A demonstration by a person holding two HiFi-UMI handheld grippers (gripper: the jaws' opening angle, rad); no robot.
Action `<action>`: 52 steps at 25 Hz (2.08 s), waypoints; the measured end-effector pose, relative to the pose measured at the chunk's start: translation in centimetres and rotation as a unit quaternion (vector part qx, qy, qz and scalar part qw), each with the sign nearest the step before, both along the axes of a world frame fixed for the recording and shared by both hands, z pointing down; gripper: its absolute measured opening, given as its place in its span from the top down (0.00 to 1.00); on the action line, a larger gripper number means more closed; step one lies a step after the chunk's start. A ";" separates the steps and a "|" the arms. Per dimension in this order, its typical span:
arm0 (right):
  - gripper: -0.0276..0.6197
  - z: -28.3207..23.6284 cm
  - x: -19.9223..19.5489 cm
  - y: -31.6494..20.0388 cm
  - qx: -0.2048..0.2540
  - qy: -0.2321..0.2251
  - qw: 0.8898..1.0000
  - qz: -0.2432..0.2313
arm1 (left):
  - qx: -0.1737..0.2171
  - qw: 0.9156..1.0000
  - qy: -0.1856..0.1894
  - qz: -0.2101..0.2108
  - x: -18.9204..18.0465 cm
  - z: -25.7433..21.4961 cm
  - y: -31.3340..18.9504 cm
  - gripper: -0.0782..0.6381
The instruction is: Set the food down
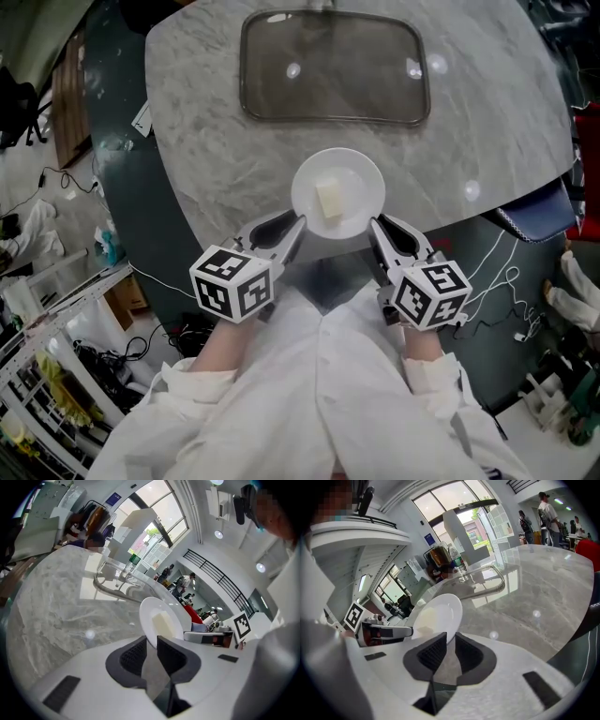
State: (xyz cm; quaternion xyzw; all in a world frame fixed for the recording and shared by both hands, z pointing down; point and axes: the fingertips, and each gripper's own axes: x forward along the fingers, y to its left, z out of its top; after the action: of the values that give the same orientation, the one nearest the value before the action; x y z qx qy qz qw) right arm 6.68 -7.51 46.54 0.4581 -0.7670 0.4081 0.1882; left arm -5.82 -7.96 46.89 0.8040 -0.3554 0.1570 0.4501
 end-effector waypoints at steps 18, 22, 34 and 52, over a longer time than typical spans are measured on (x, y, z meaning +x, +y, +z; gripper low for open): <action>0.89 -1.1 2.6 -11.2 0.014 -0.018 0.998 -0.057 | 0.014 0.998 -0.022 -0.060 2.6 -0.9 -9.4 0.79; 0.89 -1.1 2.4 -13.7 0.013 -0.025 0.997 -0.073 | 0.017 0.997 -0.030 -0.068 2.5 -0.9 -11.8 0.79; 0.89 -0.1 1.9 -20.4 0.019 -0.010 0.992 -0.122 | 0.024 0.996 -0.052 -0.069 2.2 0.1 -18.1 0.79; 0.89 2.8 1.4 -26.4 -0.001 0.002 0.986 -0.167 | 0.027 0.996 -0.080 -0.034 1.9 2.4 -25.3 0.79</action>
State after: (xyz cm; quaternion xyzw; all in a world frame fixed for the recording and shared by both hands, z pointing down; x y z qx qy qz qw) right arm 8.10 -33.92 49.30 0.3245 -0.8318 0.3708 0.2554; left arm -3.88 -33.22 49.25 0.7885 -0.4214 0.1958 0.4031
